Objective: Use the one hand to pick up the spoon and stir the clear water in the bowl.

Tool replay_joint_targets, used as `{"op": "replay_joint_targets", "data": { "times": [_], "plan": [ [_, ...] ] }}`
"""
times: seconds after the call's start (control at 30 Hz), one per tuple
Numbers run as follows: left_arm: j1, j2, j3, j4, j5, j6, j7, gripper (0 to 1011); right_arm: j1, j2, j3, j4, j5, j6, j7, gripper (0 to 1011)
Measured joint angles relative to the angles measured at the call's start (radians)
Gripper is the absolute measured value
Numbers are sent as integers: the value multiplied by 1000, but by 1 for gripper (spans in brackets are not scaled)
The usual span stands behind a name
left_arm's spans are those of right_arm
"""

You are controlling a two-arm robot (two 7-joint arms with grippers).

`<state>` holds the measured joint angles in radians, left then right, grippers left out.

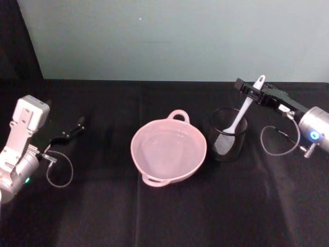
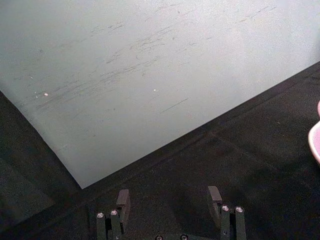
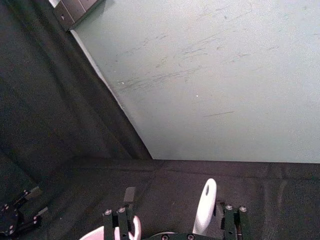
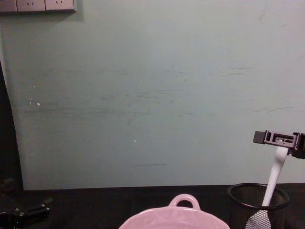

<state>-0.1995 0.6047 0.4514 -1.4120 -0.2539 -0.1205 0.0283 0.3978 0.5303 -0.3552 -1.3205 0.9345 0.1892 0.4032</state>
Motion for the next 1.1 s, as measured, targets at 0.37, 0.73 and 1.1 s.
{"op": "replay_joint_targets", "data": {
  "times": [0.37,0.73,1.1],
  "plan": [
    [0,0,0,0,0,0,0,1011,0,4,-6,2,-24,-20,1,1002],
    [0,0,0,0,0,0,0,1011,-46,45,-22,-57,-205,-118,-81,1002],
    [0,0,0,0,0,0,0,1011,-208,105,39,-189,-341,-246,-212,1002]
  ]
}}
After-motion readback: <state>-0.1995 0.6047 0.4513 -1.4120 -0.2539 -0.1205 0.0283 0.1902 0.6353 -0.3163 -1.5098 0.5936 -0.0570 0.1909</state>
